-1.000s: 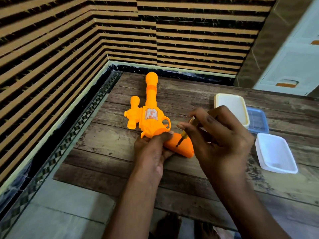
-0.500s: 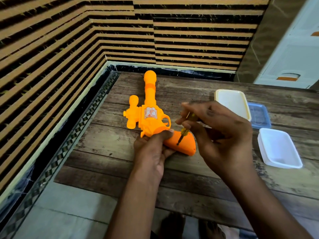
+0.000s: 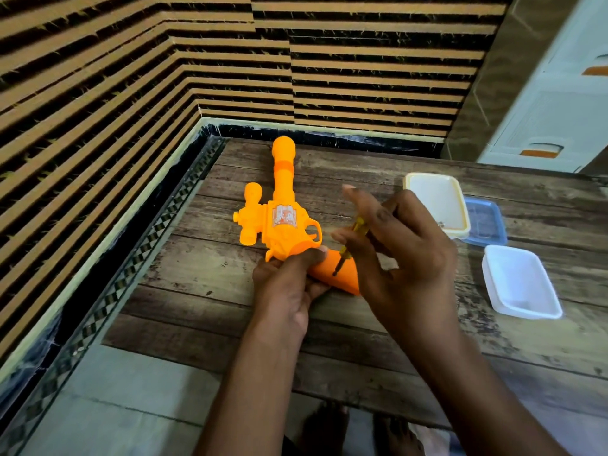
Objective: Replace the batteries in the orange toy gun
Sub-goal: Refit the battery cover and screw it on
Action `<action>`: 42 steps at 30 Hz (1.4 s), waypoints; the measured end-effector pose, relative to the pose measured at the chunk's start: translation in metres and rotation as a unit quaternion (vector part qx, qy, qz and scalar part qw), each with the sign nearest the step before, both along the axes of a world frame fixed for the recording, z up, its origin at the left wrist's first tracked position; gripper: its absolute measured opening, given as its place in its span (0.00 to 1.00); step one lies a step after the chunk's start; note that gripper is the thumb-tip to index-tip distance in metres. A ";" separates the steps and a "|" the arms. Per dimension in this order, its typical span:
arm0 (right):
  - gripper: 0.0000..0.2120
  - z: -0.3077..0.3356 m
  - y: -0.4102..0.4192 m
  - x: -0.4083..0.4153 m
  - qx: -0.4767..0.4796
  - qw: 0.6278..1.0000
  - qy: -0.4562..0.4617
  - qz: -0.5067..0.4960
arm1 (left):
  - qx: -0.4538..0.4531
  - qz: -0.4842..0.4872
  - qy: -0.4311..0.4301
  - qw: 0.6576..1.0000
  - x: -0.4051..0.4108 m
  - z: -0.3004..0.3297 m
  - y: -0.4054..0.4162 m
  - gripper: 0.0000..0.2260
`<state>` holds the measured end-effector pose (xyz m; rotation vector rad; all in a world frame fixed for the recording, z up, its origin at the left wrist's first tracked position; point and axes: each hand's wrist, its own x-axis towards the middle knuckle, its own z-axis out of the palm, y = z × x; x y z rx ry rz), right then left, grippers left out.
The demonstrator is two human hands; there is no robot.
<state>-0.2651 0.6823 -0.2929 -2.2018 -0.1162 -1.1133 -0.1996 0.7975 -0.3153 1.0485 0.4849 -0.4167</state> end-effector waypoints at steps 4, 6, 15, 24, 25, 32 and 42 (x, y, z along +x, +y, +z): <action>0.17 0.006 -0.018 0.000 0.046 0.989 0.063 0.124 | -0.002 0.000 -0.007 1.000 0.000 -0.001 0.000 0.19; 0.19 0.010 -0.021 -0.001 0.070 0.976 0.103 0.181 | -0.004 -0.004 -0.008 1.000 0.000 -0.003 0.000 0.19; 0.12 0.006 -0.008 -0.002 -0.003 1.000 0.023 0.018 | -0.001 -0.001 0.003 1.000 0.003 -0.008 0.000 0.20; 0.11 0.006 -0.013 -0.003 0.094 0.985 0.059 0.129 | 0.008 -0.002 0.002 1.000 0.002 -0.005 -0.001 0.18; 0.12 0.007 -0.014 -0.003 0.097 0.985 0.067 0.123 | 0.010 -0.002 0.000 1.000 0.002 -0.004 -0.002 0.17; 0.10 0.005 -0.006 -0.002 0.013 0.998 0.038 -0.042 | 0.025 -0.007 0.000 1.000 0.002 -0.005 0.000 0.13; 0.13 -0.004 -0.013 -0.008 0.182 0.983 0.006 -0.008 | 0.052 -0.011 -0.029 0.998 -0.001 -0.003 -0.001 0.10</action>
